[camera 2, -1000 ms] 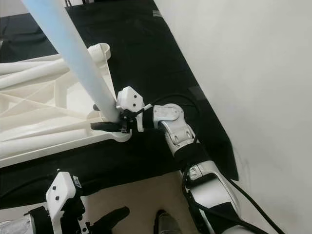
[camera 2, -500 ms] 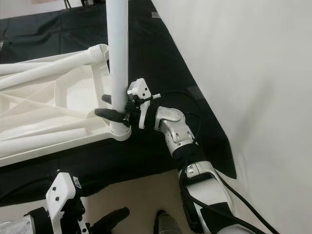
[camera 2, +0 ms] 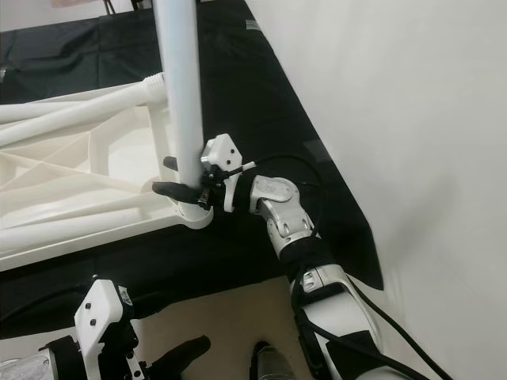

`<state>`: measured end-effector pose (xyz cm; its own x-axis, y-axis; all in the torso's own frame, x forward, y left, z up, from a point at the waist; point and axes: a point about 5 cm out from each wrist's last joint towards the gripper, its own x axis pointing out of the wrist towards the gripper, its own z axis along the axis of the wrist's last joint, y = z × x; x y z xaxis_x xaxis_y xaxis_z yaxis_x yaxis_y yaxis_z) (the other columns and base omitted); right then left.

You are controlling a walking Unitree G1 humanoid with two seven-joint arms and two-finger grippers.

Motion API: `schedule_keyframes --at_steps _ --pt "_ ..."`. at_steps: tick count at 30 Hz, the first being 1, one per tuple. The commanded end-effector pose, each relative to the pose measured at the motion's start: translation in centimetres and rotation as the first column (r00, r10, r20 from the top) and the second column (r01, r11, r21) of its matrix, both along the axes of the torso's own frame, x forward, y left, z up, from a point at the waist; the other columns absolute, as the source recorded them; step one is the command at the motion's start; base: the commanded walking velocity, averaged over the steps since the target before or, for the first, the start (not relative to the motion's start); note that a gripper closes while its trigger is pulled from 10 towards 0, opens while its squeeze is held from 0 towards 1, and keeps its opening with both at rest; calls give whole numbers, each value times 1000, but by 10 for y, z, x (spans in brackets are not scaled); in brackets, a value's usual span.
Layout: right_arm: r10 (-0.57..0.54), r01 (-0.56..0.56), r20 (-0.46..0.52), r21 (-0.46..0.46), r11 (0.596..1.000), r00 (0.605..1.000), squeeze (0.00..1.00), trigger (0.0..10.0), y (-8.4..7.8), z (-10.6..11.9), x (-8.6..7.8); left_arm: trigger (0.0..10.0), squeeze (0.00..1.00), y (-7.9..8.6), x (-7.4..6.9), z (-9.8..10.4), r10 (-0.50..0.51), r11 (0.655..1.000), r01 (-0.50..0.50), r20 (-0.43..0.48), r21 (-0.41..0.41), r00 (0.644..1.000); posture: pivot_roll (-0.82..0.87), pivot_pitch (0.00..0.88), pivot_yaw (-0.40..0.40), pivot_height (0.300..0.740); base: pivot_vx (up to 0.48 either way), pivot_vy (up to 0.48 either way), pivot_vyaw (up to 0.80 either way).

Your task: Building children table

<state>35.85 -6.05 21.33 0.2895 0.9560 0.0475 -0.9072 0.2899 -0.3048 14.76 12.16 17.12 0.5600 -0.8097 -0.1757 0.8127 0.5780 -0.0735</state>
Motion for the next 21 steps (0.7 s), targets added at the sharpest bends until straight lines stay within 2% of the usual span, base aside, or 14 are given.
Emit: schedule_keyframes --at_steps 1,4,16,18,19,20,21 --pt "-48 27 -60 -315 949 997 0 10000 -15 -57 -6 10000 0 1 -2 -3 -4 1000 4 -26 9 1000 46 331 -12 740 0 0 0" --pt "-34 14 -49 -357 934 998 0 10000 -16 -59 -7 10000 0 1 -2 -3 -3 1000 3 -25 8 1000 45 331 -15 740 0 0 0" --pt "-64 43 -41 -398 916 997 0 10000 -18 -64 -4 10000 0 0 -1 -2 -1 1000 1 -22 5 1000 45 332 -17 740 0 0 0" --pt "-141 119 -22 -421 899 990 0 10000 -19 -65 1 10000 0 -1 -1 -2 -1 1000 1 -23 4 1000 42 333 -19 740 0 0 0" --pt "-243 216 -13 -410 886 970 0 10000 -20 -64 7 10000 0 -1 -2 -3 0 1000 0 -23 4 1000 29 331 -32 740 0 0 0" --pt "-243 216 -13 -410 886 970 0 10000 -20 -64 7 10000 0 -1 -2 -3 0 1000 0 -23 4 1000 29 331 -32 740 0 0 0" --pt "-397 364 -10 -379 851 918 0 10000 -21 -62 14 10000 0 -1 -2 -3 1 1000 -1 -23 3 1000 24 330 -37 740 0 0 0"
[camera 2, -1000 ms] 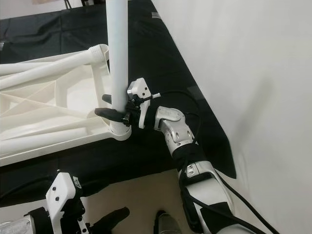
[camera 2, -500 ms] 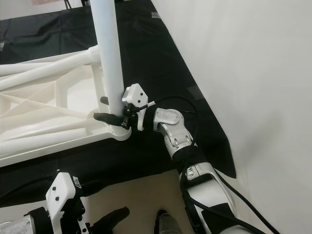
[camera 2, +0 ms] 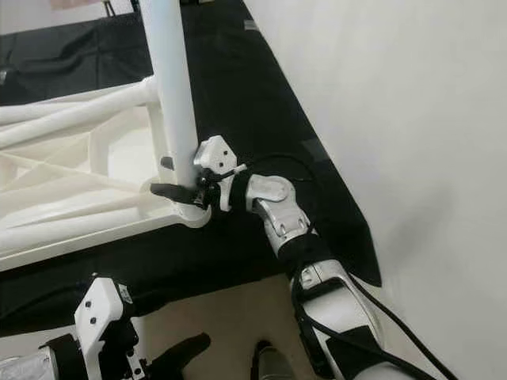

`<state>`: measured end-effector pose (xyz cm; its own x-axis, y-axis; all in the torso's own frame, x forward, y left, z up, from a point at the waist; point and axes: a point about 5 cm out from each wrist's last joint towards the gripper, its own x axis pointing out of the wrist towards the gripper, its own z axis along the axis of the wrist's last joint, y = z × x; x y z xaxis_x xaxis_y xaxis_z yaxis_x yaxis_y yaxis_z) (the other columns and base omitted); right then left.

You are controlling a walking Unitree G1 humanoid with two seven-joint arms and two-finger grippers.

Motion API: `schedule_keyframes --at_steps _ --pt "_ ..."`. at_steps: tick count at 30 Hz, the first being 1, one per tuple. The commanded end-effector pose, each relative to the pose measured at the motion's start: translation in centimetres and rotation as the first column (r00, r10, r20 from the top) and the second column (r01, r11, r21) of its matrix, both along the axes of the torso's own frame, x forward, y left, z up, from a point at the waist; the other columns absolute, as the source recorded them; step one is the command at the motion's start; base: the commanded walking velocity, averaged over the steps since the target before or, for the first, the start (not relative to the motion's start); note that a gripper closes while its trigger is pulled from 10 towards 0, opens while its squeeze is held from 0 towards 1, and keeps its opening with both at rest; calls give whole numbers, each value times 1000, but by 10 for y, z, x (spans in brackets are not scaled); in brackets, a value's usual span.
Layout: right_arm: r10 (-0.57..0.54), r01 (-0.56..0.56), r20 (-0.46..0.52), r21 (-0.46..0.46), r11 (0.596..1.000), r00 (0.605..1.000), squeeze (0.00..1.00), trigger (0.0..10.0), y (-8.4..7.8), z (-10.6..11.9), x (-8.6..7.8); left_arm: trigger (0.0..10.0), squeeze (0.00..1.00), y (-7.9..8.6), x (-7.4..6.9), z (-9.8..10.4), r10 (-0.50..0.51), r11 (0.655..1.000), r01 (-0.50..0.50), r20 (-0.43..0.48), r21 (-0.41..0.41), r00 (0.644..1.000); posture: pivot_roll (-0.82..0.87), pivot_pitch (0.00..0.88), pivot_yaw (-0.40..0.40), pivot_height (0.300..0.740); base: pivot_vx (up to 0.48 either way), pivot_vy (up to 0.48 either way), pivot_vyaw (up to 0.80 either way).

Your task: Building children table

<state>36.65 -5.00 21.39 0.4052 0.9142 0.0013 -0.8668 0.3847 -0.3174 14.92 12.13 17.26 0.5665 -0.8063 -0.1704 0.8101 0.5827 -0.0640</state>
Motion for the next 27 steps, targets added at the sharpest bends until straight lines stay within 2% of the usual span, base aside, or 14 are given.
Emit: schedule_keyframes --at_steps 1,2,3,4,5,7,9,10,14,19,22,23,26,27 --pt "-442 412 -55 -278 868 895 0 10000 -34 -60 11 10000 0 -1 -4 -5 -3 1000 3 -35 0 999 15 327 -49 740 0 0 0" --pt "-442 412 -55 -278 868 895 0 10000 -34 -60 11 10000 0 -1 -4 -5 -3 1000 3 -35 0 999 15 327 -49 740 0 0 0" --pt "-554 529 -83 -209 823 828 0 10000 -34 -57 11 10000 0 -2 -4 -6 -1 1000 0 -36 -2 999 -5 320 -66 740 0 0 0" --pt "-608 588 -109 -167 791 787 0 10000 -35 -55 9 10000 0 -2 -4 -6 1 1000 -1 -36 -3 999 -5 320 -66 740 0 0 0" --pt "-608 588 -109 -167 791 787 0 10000 -35 -55 9 10000 0 -2 -4 -6 1 1000 -1 -36 -3 999 -5 320 -66 740 0 0 0" --pt "-685 686 -139 -48 726 715 0 10000 -13 -52 -18 10000 0 -3 -3 -7 6 1000 -7 -35 -13 999 -20 313 -73 740 0 0 0" --pt "-734 747 -181 8 664 654 0 10000 -1 -54 -36 10000 0 -4 0 -7 10 1000 -11 -33 -22 999 -19 299 -68 740 0 0 0" --pt "-744 760 -198 12 649 638 0 10000 8 -60 -42 10000 0 -5 2 -7 10 1000 -11 -30 -25 999 -8 287 -62 740 0 0 0" --pt "-750 769 -210 9 640 627 0 10000 22 -67 -48 10000 0 -5 6 -8 11 1000 -11 -23 -27 1000 0 276 -61 740 0 0 0" --pt "-755 768 -173 16 640 633 0 10000 23 -63 -44 10000 0 -5 8 -9 18 999 -19 -16 -29 1000 4 256 -64 740 0 0 0" --pt "-772 777 -94 36 628 628 0 10000 16 -52 -36 10000 0 1 24 -8 119 991 -117 30 -57 992 6 203 -73 740 0 0 0" --pt "-772 777 -94 36 628 628 0 10000 16 -52 -36 10000 0 1 24 -8 119 991 -117 30 -57 992 6 203 -73 740 0 0 0" --pt "-784 790 -107 15 613 611 0 10000 12 -54 -42 10000 0 14 42 -6 237 970 -231 69 -76 969 9 178 -71 740 0 0 0" --pt "-784 790 -107 15 613 611 0 10000 12 -54 -42 10000 0 14 42 -6 237 970 -231 69 -76 969 9 178 -71 740 0 0 0"
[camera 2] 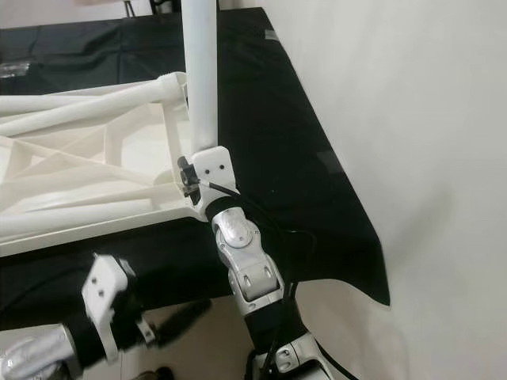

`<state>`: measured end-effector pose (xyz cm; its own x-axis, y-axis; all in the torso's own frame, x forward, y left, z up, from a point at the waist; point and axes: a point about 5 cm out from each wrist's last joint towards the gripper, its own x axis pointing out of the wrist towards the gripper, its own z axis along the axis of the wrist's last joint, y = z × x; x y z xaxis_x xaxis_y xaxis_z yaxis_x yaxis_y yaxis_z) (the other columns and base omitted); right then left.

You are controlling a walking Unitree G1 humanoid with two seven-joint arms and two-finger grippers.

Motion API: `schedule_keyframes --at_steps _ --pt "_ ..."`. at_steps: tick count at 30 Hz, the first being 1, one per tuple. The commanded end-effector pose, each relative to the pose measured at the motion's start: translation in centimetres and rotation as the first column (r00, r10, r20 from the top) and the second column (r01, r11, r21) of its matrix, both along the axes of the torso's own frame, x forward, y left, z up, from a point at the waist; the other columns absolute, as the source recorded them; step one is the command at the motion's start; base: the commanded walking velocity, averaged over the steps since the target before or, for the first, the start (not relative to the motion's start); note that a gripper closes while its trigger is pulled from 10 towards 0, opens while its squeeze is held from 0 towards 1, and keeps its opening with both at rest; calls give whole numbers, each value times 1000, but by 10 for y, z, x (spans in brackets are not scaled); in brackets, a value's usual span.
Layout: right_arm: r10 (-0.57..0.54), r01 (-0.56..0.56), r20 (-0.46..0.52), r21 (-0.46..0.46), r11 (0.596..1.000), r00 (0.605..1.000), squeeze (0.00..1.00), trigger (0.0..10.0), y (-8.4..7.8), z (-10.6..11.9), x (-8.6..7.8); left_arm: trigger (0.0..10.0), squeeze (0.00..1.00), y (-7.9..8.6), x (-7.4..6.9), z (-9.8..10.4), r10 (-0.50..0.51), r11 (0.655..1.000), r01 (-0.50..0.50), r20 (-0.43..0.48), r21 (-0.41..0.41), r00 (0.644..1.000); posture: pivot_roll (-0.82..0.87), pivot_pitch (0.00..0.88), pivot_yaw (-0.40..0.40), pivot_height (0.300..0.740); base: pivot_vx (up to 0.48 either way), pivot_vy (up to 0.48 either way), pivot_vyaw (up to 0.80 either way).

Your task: Building children table

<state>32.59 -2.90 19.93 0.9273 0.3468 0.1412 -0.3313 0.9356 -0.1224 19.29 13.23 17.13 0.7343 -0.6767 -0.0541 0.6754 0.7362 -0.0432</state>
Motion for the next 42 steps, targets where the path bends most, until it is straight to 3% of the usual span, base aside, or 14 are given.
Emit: schedule_keyframes --at_steps 1,4,8,9,12,15,16,19,26,27,28,29,41,42 --pt "-136 116 -129 -150 982 982 0 10000 -11 -41 -4 10000 0 9 5 -4 60 998 -60 -1 11 998 10 170 -70 740 0 0 0" --pt "-149 128 -131 -154 980 980 0 10000 -13 -43 -9 10000 0 28 22 2 137 989 -138 45 43 990 8 141 -60 740 0 0 0" --pt "-143 123 -133 -149 981 981 0 10000 -11 -46 -11 10000 0 50 51 28 209 978 -210 123 -9 970 -2 107 -44 740 0 0 0" --pt "-143 123 -133 -149 981 981 0 10000 -11 -46 -11 10000 0 50 51 28 209 978 -210 123 -9 970 -2 107 -44 740 0 0 0" --pt "-132 113 -131 -142 983 983 0 10000 -7 -46 -7 10000 0 41 73 73 105 989 -78 233 -122 967 -4 85 -32 740 0 0 0" --pt "-130 111 -132 -142 984 983 0 10000 -6 -46 -6 10000 0 38 75 81 76 990 -43 255 -133 964 -4 85 -32 740 0 0 0" --pt "-122 103 -130 -143 984 984 0 10000 -4 -46 -6 10000 1000 34 80 96 22 986 27 291 -164 956 -8 75 -19 740 0 0 0" --pt "-102 83 -129 -145 986 986 0 10000 1 -47 -6 10000 1000 23 88 133 -106 957 201 392 -209 914 -5 67 -13 740 0 0 0" --pt "-54 38 -125 -129 991 991 0 10000 11 -46 -9 10000 1000 3 108 162 -282 910 380 426 -165 860 -8 60 4 740 0 0 0" --pt "-45 30 -122 -123 992 991 0 10000 13 -46 -10 10000 863 -2 112 164 -312 899 407 415 -164 855 -10 60 9 740 0 0 0" --pt "-45 30 -122 -123 992 991 0 10000 13 -46 -10 10000 863 -2 112 164 -312 899 407 415 -164 855 -10 60 9 740 0 0 0" --pt "-30 17 -117 -112 994 993 0 10000 15 -45 -10 10000 0 -7 119 165 -332 892 421 397 -162 855 -13 61 15 740 0 0 0" --pt "43 -49 -84 -73 996 996 0 10000 28 -38 -16 10000 0 -36 144 157 -413 864 473 292 -174 863 -24 73 27 740 0 0 0" --pt "75 -79 -70 -62 995 995 0 10000 34 -35 -19 10000 0 -51 149 147 -445 859 490 254 -152 859 -30 79 32 740 0 0 0"
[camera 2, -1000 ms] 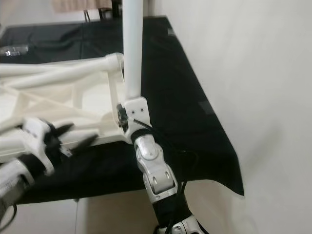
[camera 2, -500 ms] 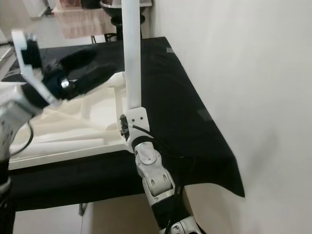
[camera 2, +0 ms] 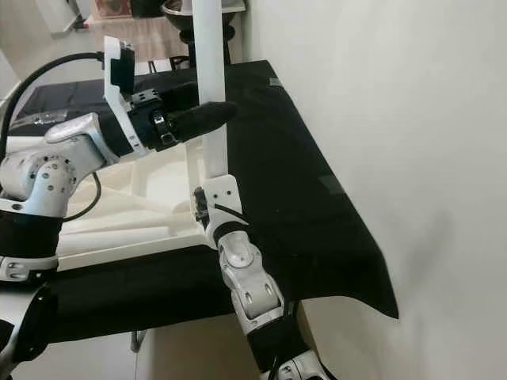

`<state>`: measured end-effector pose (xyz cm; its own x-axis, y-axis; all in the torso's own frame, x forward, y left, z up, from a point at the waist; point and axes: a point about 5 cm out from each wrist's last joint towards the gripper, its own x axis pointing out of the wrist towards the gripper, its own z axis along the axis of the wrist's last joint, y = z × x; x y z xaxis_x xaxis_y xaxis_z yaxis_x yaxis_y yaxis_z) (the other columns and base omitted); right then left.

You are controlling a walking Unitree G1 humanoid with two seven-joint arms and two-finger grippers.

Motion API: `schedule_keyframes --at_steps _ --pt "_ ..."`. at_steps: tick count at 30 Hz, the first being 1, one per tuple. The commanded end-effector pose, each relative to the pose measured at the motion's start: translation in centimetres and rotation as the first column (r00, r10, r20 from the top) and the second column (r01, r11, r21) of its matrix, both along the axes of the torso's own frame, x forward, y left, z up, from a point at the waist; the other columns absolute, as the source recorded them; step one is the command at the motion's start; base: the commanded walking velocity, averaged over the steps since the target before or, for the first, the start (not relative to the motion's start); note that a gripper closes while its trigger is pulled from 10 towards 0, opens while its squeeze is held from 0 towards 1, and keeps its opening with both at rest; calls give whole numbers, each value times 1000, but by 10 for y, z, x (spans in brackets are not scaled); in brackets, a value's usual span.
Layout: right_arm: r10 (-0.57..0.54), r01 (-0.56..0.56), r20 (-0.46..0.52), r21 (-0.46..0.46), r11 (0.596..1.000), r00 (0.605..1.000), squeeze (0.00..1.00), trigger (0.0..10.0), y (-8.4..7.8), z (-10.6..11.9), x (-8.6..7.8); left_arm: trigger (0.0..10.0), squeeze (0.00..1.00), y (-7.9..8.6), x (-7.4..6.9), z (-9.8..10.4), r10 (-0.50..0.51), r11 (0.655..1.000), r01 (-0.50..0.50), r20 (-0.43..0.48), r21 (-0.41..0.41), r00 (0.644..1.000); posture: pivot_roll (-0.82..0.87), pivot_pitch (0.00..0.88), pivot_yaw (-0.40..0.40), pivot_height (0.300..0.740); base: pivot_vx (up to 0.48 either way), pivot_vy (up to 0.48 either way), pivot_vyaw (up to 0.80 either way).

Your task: Building children table

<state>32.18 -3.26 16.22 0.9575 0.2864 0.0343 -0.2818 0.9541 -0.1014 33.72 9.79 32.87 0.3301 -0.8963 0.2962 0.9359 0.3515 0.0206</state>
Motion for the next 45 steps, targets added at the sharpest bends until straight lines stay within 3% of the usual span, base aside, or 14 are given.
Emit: schedule_keyframes --at_steps 1,7,8,19,20,22,26,27,29,32,33,36,37,45 --pt "145 -143 35 -48 989 989 0 10000 37 2 -15 10000 0 -16 4 -11 -31 998 32 -23 56 999 -30 79 32 740 0 0 0" --pt "178 -177 48 -27 984 983 0 10000 43 5 -19 9294 0 -27 13 -18 8 996 -5 -36 87 999 -32 84 37 740 0 0 0" --pt "180 -179 49 -24 983 982 0 10000 43 5 -19 0 0 -27 15 -19 21 996 -18 -41 87 999 -31 84 38 740 0 0 0" --pt "336 -341 84 66 938 938 0 10000 44 19 -20 0 0 -16 5 -18 21 996 -19 -20 86 1000 -31 79 38 740 0 0 0" --pt "391 -398 88 86 913 916 1000 10000 42 22 -20 0 0 -14 2 -19 20 996 -18 -18 86 1000 -31 78 36 740 0 0 0" --pt "426 -434 90 97 896 900 1000 10000 41 24 -20 0 0 -13 1 -20 19 996 -18 -17 85 1000 -31 77 35 740 0 0 0" --pt "636 -652 146 120 749 757 1000 10000 25 46 -19 0 0 -6 -10 -26 20 996 -19 -19 85 1000 -31 75 27 740 0 0 0" --pt "636 -652 146 120 749 757 1000 10000 25 46 -19 0 0 -6 -10 -26 20 996 -19 -19 85 1000 -31 75 27 740 0 0 0" --pt "724 -734 153 9 679 672 1000 10000 9 53 -14 0 0 -1 -16 -32 34 995 -32 -20 90 999 -34 71 14 740 0 0 0" --pt "750 -751 121 -52 659 650 961 10000 -10 59 2 0 0 3 -21 -37 60 995 -58 -22 81 998 -31 67 6 740 0 0 0" --pt "751 -751 117 -51 658 650 745 10000 -14 61 7 0 0 3 -23 -38 65 995 -63 -22 79 998 -32 68 3 740 0 0 0" --pt "754 -754 115 -48 655 647 745 10000 -16 63 10 0 0 4 -24 -39 68 995 -66 -22 78 997 -32 68 3 740 0 0 0" --pt "782 -782 87 -37 622 617 0 10000 -18 62 12 0 0 3 -25 -40 72 994 -70 -20 78 997 -30 68 -3 740 0 0 0" --pt "888 -888 -37 -17 459 459 0 10000 -21 53 12 0 0 0 -31 -42 83 994 -82 -3 77 997 -30 70 -15 740 0 0 0"
